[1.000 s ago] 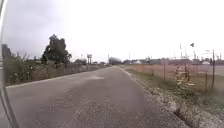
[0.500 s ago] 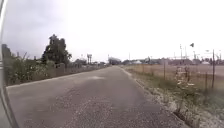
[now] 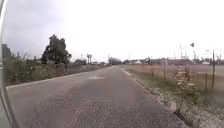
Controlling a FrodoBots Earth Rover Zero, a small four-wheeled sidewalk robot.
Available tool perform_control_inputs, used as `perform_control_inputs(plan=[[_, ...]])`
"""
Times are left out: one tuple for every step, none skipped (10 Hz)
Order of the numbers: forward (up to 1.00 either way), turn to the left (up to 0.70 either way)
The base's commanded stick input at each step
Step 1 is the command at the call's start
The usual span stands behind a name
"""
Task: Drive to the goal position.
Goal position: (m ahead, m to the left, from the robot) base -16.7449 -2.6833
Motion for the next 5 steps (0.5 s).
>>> perform_control_inputs(plan=[[0.08,0.0],[0.08,0.0],[0.08,0.0],[0.08,0.0],[0.08,0.0]])
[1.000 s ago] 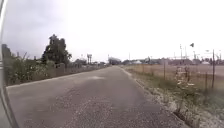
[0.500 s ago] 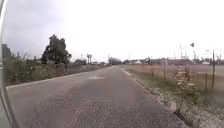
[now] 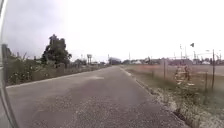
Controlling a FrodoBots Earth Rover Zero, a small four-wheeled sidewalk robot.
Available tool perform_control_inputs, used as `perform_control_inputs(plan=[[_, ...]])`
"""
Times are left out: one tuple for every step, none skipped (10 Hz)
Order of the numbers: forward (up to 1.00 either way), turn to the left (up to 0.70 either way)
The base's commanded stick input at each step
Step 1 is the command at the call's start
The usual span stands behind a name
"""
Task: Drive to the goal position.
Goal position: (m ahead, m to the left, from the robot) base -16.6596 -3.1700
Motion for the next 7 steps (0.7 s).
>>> perform_control_inputs(plan=[[0.08,0.0],[0.08,0.0],[0.07,0.0],[0.08,0.0],[0.08,0.0],[0.08,0.0],[0.08,0.0]])
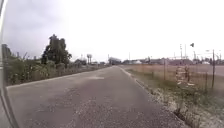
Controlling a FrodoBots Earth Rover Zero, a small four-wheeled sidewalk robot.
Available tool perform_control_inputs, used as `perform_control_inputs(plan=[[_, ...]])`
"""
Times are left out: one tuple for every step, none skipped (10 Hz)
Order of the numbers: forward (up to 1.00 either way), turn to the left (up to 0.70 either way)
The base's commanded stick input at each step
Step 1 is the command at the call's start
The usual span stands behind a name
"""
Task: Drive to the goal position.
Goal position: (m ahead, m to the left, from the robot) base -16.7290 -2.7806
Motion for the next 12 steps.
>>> perform_control_inputs(plan=[[0.08,0.0],[0.07,0.0],[0.07,0.0],[0.08,0.0],[0.08,0.0],[0.08,0.0],[0.08,0.0],[0.08,0.0],[0.08,0.0],[0.08,0.0],[0.08,0.0],[0.09,0.0]])
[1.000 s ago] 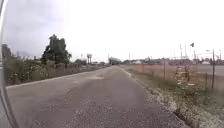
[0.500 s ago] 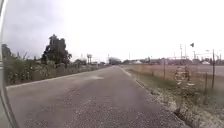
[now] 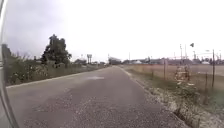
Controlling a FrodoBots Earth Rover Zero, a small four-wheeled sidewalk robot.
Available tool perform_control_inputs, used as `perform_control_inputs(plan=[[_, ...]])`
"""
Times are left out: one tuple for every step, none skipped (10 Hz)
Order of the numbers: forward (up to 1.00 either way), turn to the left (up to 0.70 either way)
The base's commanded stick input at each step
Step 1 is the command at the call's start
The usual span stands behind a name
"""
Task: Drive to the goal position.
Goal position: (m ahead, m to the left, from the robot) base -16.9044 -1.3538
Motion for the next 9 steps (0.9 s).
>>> perform_control_inputs(plan=[[0.08,0.0],[0.08,0.0],[0.07,0.0],[0.08,0.0],[0.08,0.0],[0.08,0.0],[0.08,0.0],[0.08,0.0],[0.08,0.0]])
